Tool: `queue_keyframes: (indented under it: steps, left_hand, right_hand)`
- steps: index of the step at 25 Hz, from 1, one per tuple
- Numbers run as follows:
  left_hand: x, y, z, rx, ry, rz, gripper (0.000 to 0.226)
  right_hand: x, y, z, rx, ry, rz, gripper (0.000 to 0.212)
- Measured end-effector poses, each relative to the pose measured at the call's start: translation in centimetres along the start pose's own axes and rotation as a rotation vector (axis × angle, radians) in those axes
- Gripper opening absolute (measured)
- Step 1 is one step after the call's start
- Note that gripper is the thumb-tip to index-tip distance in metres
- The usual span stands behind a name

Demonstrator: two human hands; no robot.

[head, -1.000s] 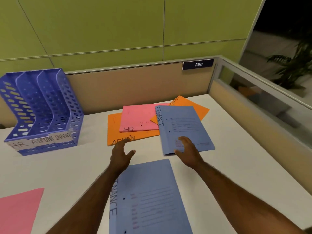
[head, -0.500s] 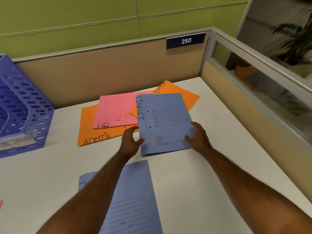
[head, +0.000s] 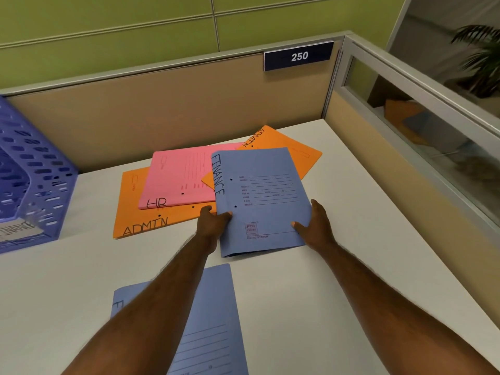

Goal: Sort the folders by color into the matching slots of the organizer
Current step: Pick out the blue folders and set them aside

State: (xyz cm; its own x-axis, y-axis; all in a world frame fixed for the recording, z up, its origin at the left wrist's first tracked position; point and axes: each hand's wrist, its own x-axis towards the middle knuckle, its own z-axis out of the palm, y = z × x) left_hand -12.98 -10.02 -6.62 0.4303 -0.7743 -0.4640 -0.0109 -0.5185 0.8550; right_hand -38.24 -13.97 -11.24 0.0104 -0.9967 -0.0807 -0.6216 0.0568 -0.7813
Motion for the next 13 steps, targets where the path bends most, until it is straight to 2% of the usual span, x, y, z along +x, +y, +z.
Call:
queue_keyframes:
  steps: [2,3,7,13]
  left_hand:
    - [0.2,0.2,0.1,-0.054,-0.034,-0.033,0.027]
    - [0.2,0.3,0.2,-0.085,-0.048,-0.039,0.026]
    - [-0.7,0.9,0.4,-0.243,-0.058,-0.036,0.04]
    - [-3.0,1.3,-1.3,-0.302,-0.086,0.1,0.047]
  right_hand:
    - [0.0,0.1,0.1,0.012,0.007,0.011,0.076]
    - [0.0,0.1,0.2,0.024,0.008,0.011,0.075]
    - [-0.1,0.2,0.1,0.015,-0.014,-0.01,0.067]
    - [-0.5,-1.1,-0.4,0.078,0.001,0.111,0.075]
